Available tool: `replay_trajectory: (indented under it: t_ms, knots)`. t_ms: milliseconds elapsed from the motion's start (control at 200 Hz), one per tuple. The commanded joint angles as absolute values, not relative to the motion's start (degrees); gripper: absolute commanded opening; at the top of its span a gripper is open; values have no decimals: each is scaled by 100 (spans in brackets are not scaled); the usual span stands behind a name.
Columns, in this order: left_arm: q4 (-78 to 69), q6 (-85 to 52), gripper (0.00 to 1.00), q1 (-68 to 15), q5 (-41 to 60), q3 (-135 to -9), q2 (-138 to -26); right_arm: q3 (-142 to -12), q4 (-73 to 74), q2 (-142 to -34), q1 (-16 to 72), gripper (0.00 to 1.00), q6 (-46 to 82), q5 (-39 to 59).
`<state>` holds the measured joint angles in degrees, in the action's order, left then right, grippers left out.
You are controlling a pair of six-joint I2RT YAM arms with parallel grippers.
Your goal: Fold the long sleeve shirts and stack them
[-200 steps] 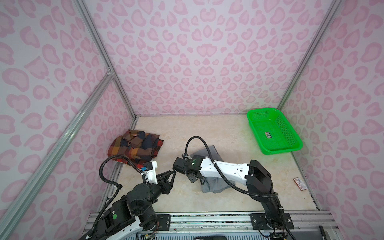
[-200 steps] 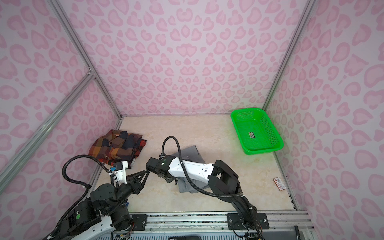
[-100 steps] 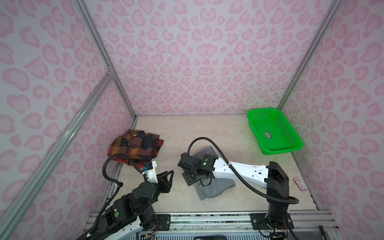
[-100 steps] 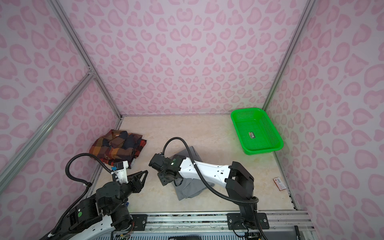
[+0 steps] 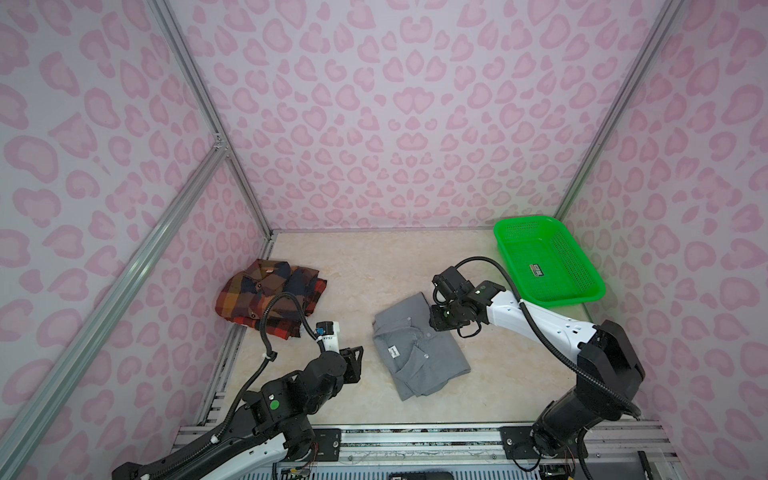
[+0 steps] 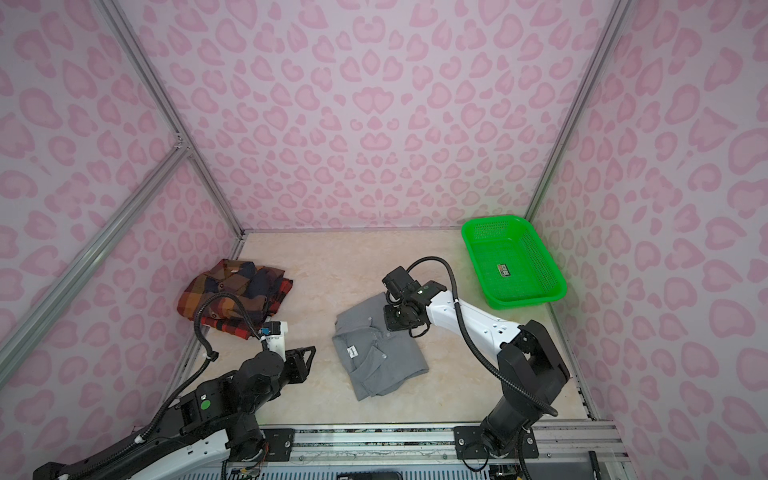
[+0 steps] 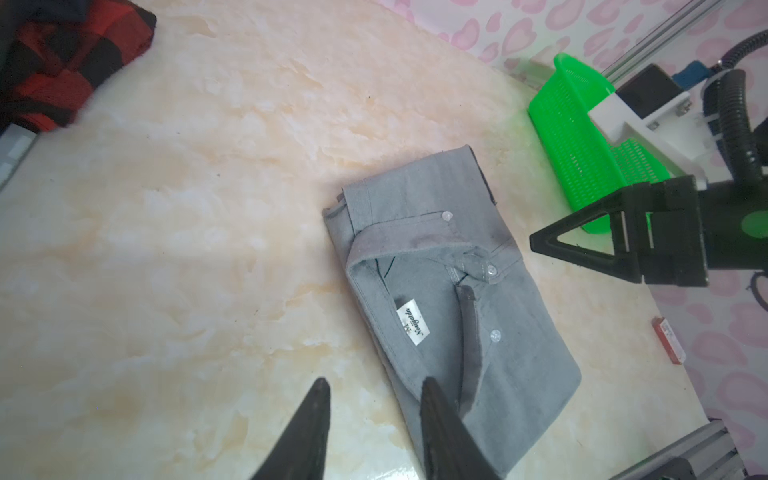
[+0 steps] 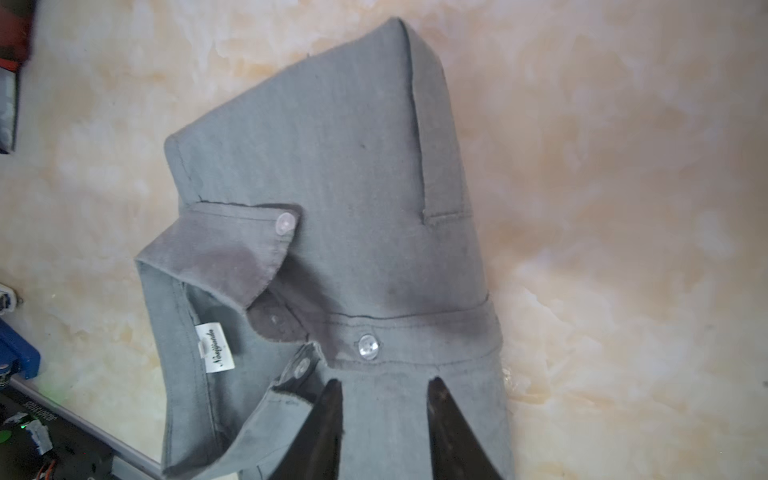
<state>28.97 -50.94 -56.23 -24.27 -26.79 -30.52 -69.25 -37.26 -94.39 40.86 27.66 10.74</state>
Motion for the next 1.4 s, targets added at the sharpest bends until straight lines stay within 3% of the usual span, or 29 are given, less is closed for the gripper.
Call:
replay_trajectory:
  t_ms: [0, 305, 515, 765, 990, 1250, 1395]
  knots:
    - [2469, -5169, 39, -5616, -2411, -2631, -3197, -7106, -3129, -9792, 4301, 33, 2446, 1321]
    - [2336, -5450, 38, -5614, -2338, -2336, -3199, -6945, -2524, -10332, 4614, 23, 2754, 1368]
    - [2217, -5455, 38, -5616, -2265, -2308, -3388, -6544, -2165, -10194, 5419, 24, 3057, 1804]
    - [1938, -5355, 38, -5629, -2016, -2586, -3981, -6125, -2520, -9252, 4138, 33, 2877, 1822]
    - [1685, -5514, 38, -5764, -1976, -2498, -4291, -5263, -2788, -8682, 3611, 30, 2670, 1453]
    - [1402, -5293, 38, -5788, -1990, -2641, -4811, -4004, -2531, -8025, 4122, 27, 3350, 1229]
    - [1371, -5011, 38, -5690, -2092, -2867, -5045, -3690, -2453, -7636, 5141, 27, 3982, 1079]
